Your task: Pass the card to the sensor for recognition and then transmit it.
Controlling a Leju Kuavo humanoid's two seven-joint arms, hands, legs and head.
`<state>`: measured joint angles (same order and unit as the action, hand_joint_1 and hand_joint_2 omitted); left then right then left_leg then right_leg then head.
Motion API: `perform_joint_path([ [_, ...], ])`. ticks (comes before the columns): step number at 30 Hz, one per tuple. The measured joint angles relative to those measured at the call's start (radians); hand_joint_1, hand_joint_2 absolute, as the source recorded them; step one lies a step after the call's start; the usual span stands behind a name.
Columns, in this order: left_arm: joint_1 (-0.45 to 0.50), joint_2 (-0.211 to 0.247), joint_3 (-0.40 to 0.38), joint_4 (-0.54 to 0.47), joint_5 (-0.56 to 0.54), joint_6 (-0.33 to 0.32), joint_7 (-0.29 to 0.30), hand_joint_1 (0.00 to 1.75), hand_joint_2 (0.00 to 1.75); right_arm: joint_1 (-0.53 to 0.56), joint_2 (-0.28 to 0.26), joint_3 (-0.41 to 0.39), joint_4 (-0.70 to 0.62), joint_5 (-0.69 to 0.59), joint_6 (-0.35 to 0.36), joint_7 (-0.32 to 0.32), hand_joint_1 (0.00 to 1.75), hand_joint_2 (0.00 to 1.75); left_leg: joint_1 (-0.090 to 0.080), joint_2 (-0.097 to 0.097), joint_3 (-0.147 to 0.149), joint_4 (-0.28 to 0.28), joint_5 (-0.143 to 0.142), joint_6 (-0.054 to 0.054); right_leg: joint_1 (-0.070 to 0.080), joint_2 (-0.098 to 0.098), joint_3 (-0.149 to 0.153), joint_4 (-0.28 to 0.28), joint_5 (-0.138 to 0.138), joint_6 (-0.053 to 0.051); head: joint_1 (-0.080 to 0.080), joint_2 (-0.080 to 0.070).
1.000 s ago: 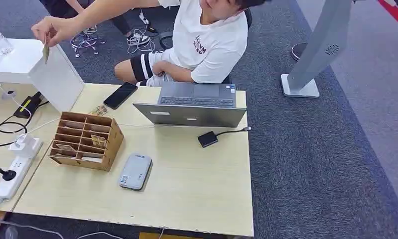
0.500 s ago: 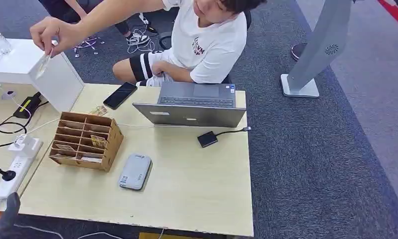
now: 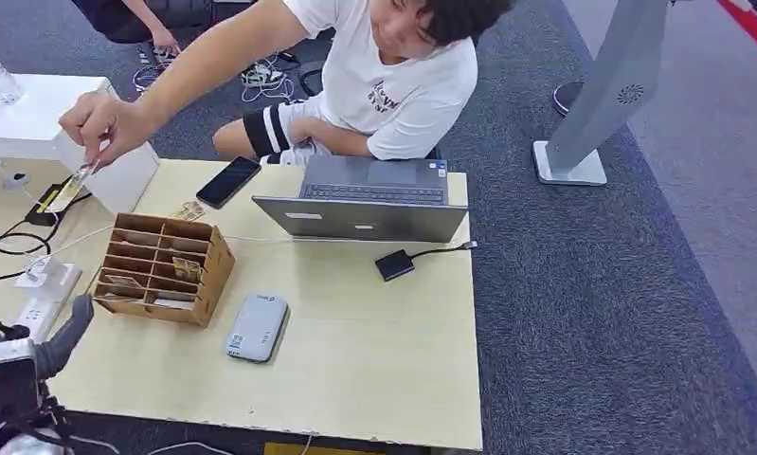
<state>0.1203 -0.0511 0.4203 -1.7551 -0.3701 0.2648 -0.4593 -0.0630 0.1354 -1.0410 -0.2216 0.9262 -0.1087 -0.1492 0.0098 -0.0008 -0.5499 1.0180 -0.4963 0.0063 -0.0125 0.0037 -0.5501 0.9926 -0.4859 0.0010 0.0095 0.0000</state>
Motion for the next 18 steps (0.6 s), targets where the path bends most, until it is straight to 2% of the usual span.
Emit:
perform_joint_path([
  [18,-0.300,0.205,-0.259,0.205,-0.442,0.115,0.191,0.00,1.75,-0.003,0.013,0.063,0.013,0.110,0.013,0.030,0.00,0.00,0.000,0.001,0.000,0.000,0.001,0.000,0.000,0.001,-0.001,0.000,0.001,-0.001,0.000,0.000],
])
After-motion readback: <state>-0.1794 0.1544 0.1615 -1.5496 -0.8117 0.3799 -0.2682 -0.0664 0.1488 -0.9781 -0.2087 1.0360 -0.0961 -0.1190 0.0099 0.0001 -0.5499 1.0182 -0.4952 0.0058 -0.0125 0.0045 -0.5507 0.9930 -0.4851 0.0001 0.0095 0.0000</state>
